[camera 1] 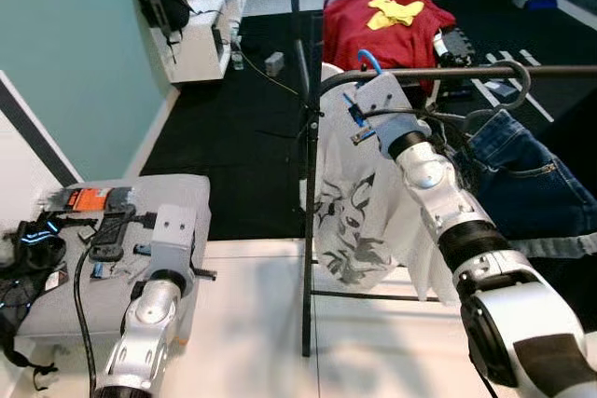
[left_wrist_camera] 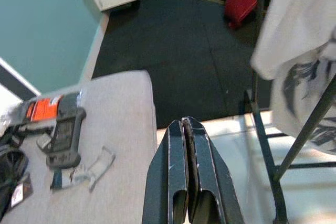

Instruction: Hang hanger

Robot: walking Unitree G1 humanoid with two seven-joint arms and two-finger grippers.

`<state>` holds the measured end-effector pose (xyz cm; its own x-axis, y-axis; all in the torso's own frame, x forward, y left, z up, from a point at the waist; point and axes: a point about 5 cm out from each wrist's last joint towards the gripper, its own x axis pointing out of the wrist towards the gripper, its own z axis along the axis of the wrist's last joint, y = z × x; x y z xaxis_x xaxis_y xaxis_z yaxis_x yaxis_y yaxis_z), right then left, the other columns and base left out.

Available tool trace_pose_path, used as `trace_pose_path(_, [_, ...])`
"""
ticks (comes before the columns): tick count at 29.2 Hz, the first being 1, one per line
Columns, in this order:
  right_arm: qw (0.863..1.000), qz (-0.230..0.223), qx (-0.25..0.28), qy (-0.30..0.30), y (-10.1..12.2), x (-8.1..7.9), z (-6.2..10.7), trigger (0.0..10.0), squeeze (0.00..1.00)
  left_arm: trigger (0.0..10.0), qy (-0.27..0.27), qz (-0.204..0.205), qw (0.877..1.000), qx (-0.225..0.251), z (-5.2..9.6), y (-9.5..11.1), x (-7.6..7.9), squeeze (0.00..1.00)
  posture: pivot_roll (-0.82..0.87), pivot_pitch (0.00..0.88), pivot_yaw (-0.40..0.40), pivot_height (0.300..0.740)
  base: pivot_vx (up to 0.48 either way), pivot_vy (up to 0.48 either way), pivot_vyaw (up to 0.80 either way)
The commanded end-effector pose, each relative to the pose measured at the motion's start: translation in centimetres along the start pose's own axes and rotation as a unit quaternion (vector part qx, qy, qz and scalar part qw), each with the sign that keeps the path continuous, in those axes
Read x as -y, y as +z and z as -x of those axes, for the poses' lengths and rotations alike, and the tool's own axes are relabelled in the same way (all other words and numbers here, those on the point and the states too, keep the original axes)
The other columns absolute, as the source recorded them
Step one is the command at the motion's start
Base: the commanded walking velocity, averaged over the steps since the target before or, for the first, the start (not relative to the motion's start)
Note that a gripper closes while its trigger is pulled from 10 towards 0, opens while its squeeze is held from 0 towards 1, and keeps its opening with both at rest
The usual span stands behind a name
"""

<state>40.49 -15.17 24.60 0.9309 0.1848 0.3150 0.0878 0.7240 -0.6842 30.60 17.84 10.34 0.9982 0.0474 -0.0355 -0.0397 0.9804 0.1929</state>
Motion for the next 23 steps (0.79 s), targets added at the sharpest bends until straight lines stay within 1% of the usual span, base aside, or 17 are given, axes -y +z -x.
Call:
trace_pose_path(1, [0.998,0.035,0.033,-0.029,1.4,0.5,-0.3,0.0,0.0,10.0,-0.003,0.004,1.0,-0.014,0.1,-0.7,-0.1,0.0,0.03,0.012,0.102,0.74,0.0,0.0,0.0])
trace_pose_path(2, [0.996,0.083,0.028,-0.032,1.1,-0.1,0.1,0.0,0.0,10.0,-0.007,0.006,1.0,-0.013,-0.1,-0.7,0.1,0.0,0.03,0.008,0.104,0.74,0.0,0.0,0.0])
trace_pose_path(3, [0.996,0.083,0.028,-0.032,1.1,-0.1,0.1,0.0,0.0,10.0,-0.007,0.006,1.0,-0.013,-0.1,-0.7,0.1,0.0,0.03,0.008,0.104,0.74,0.0,0.0,0.0])
trace_pose_path(4, [0.994,0.099,0.025,-0.031,0.9,-0.5,0.3,0.0,0.0,10.0,-0.008,0.006,1.0,-0.012,-0.1,-0.7,0.1,0.0,0.03,0.006,0.104,0.74,0.0,0.0,0.0])
trace_pose_path(8, [0.994,0.109,0.013,-0.027,0.2,-1.5,0.9,0.0,0.0,10.0,-0.014,0.009,1.0,-0.01,-0.3,-0.6,0.4,0.0,0.03,0.004,0.106,0.74,0.0,0.0,0.0])
trace_pose_path(16, [0.992,0.127,0.001,-0.015,-0.3,-2.3,1.2,0.0,0.0,10.0,-0.021,0.011,1.0,-0.01,-0.3,-0.6,0.5,0.0,0.03,0.006,0.103,0.74,0.0,0.0,0.0])
trace_pose_path(17, [0.991,0.137,-0.004,-0.007,-0.4,-2.7,1.3,0.0,0.0,10.0,-0.022,0.012,1.0,-0.01,-0.4,-0.6,0.5,0.0,0.03,0.007,0.102,0.74,0.0,0.0,0.0])
trace_pose_path(18, [0.991,0.137,-0.004,-0.007,-0.4,-2.7,1.3,0.0,0.0,10.0,-0.022,0.012,1.0,-0.01,-0.4,-0.6,0.5,0.0,0.03,0.007,0.102,0.74,0.0,0.0,0.0])
trace_pose_path(19, [0.989,0.146,-0.009,0.003,-0.6,-3.3,1.5,0.0,0.0,10.0,-0.022,0.013,1.0,-0.011,-0.3,-0.7,0.6,0.0,0.03,0.008,0.1,0.74,0.0,0.0,0.0])
trace_pose_path(20, [0.989,0.146,-0.009,0.003,-0.6,-3.3,1.5,0.0,0.0,10.0,-0.022,0.013,1.0,-0.011,-0.3,-0.7,0.6,0.0,0.03,0.008,0.1,0.74,0.0,0.0,0.0])
trace_pose_path(21, [0.987,0.161,-0.011,0.016,-0.7,-4.1,1.7,0.0,0.0,10.0,-0.023,0.016,1.0,-0.012,-0.3,-0.8,0.6,0.0,0.02,0.01,0.101,0.74,0.0,0.0,0.0])
trace_pose_path(22, [0.987,0.161,-0.011,0.016,-0.7,-4.1,1.7,0.0,0.0,10.0,-0.023,0.016,1.0,-0.012,-0.3,-0.8,0.6,0.0,0.02,0.01,0.101,0.74,0.0,0.0,0.0])
trace_pose_path(23, [0.985,0.169,-0.012,0.027,-0.9,-4.9,2.1,0.0,0.0,10.0,-0.025,0.018,0.999,-0.013,-0.3,-0.9,0.7,0.0,0.03,0.012,0.1,0.74,0.0,0.0,0.0])
